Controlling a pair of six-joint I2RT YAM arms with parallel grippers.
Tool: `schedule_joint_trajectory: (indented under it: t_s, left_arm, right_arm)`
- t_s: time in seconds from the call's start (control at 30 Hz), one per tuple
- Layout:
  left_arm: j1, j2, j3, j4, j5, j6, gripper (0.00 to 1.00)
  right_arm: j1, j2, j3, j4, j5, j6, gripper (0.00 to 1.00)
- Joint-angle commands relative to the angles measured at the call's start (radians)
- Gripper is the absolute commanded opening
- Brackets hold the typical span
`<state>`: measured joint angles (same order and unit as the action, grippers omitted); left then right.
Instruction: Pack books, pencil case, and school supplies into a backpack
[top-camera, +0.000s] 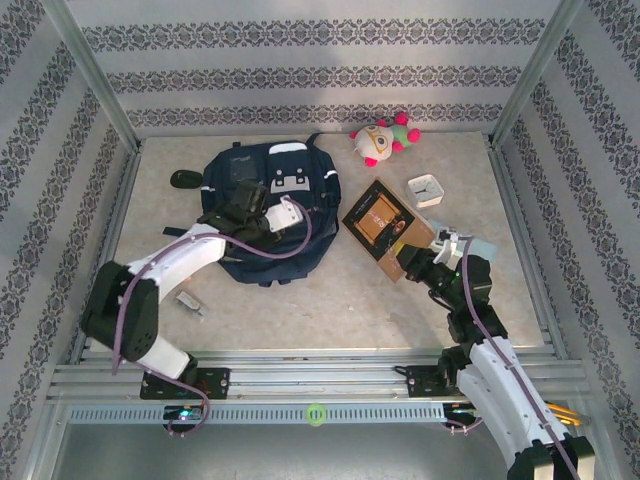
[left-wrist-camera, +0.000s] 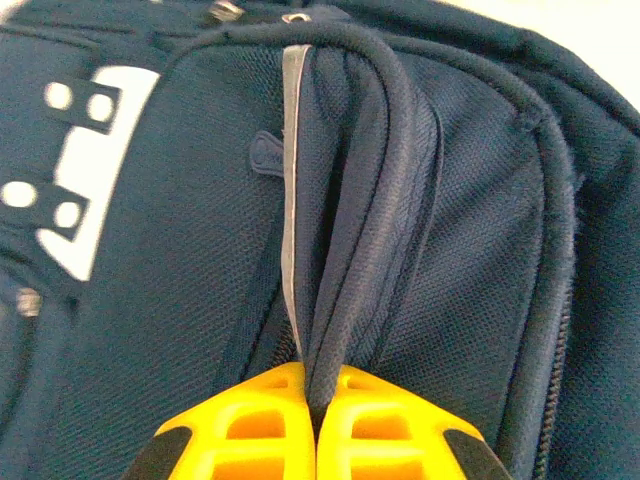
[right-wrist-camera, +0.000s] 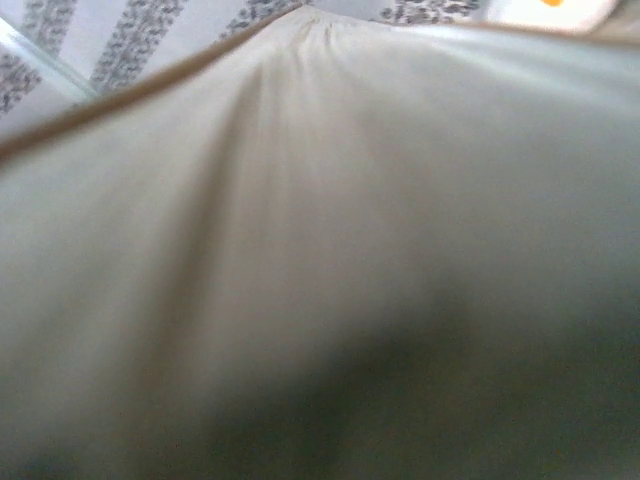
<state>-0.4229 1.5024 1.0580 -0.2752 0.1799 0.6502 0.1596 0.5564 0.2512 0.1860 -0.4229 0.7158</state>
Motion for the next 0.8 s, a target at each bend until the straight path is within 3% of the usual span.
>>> schedule_joint_trajectory:
  t_s: [0.0,0.17,0.33,0.53,0.77]
  left_arm:
    - [0.011,-0.095,0.105,-0.042,-0.01,-0.202,0.0]
    - [0.01,-0.119,0.216,-0.102,-0.008,-0.39,0.0]
    - [0.002,-0.088,0.316,-0.144,-0.004,-0.518,0.0]
    - [-0.017,-0.035,0.41,-0.195,-0.011,-0.583,0.0]
    - [-0.031,-0.005,0.444,-0.204,-0.019,-0.605,0.0]
  right_arm:
    - [0.004,-0.035,0.052,-0.097,0.145,0.142,0.0]
    - [0.002,-0.006,0.145,-0.221,0.133,0.275,0.0]
    - [0.065,0.011,0.143,-0.162,0.087,0.423,0.0]
    - [0.307,-0.001,0.118,-0.043,0.304,0.515,0.0]
    - [0.48,0.129,0.101,0.194,0.463,0.591,0.0]
